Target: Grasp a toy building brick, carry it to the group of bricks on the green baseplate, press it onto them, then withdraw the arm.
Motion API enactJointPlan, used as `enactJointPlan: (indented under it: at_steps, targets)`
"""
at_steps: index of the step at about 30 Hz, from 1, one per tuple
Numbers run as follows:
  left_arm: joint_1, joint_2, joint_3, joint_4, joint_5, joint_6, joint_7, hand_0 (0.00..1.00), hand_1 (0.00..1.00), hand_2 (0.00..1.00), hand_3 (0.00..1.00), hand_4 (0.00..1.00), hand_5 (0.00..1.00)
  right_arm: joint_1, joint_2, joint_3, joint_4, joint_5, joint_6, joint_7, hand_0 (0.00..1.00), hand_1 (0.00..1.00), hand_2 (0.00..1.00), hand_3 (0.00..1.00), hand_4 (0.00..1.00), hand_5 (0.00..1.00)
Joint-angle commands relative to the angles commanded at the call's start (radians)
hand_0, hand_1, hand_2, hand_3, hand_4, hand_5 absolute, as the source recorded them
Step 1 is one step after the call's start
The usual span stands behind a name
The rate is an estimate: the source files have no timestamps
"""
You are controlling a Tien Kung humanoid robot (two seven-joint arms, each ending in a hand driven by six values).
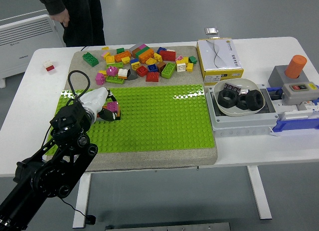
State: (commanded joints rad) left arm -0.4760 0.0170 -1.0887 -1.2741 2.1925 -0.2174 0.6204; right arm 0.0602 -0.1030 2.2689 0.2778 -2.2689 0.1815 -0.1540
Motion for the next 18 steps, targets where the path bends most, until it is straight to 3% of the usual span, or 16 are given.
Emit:
enactJointPlan:
  at_steps: [18]
  targets:
    - [0.004,0.003,-0.002,-0.003,0.005,-0.002,-0.009,0.899,0.922,0.844,0.653,0.506,0.105,-0.001,0.0,0.0,0.0,0.0,-0.001,0.0,0.673,0.63,0.674,0.69,0.697,0.95]
